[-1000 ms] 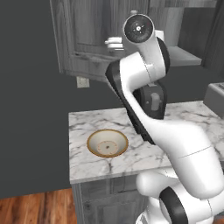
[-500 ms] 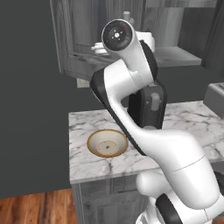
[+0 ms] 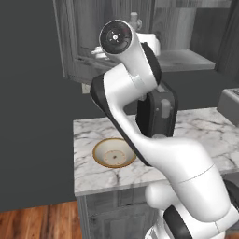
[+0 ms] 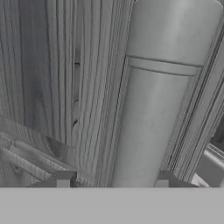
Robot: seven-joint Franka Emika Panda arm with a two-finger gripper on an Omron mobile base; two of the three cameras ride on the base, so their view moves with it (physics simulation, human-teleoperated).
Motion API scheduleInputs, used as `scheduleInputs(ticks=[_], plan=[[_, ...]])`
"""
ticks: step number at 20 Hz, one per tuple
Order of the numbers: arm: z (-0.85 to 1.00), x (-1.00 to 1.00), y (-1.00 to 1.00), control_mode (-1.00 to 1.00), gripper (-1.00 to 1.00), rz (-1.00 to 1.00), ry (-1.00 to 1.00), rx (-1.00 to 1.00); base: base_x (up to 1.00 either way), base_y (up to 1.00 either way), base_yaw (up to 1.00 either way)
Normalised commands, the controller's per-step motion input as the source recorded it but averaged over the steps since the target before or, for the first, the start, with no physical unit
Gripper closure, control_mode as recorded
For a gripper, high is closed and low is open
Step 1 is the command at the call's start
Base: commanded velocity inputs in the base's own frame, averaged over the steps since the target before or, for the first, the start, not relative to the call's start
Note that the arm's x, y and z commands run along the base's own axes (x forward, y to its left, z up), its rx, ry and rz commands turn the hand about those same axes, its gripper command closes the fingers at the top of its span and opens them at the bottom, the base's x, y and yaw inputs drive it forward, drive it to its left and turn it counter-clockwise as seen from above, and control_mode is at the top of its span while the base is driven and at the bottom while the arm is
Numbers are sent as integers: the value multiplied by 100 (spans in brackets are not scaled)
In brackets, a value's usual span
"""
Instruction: Open the cabinet and setup a tea strainer by placing it in the bowl upright.
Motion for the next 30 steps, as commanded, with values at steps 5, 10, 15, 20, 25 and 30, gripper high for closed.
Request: scheduleInputs(ticks=[5, 10, 15, 20, 25, 30], plan=[[4, -7, 10, -100, -100, -4, 0, -6, 0, 0, 0], [23, -29, 12, -100, -100, -2, 0, -6, 0, 0, 0], [15, -63, -13, -100, -100, 0, 0, 3, 0, 0, 0], [6, -77, -24, -100, -100, 0, 0, 10, 0, 0, 0], [-1, -56, -42, -100, -100, 3, 0, 19, 0, 0, 0], [-19, -9, -59, -100, -100, 11, 0, 39, 0, 0, 0]])
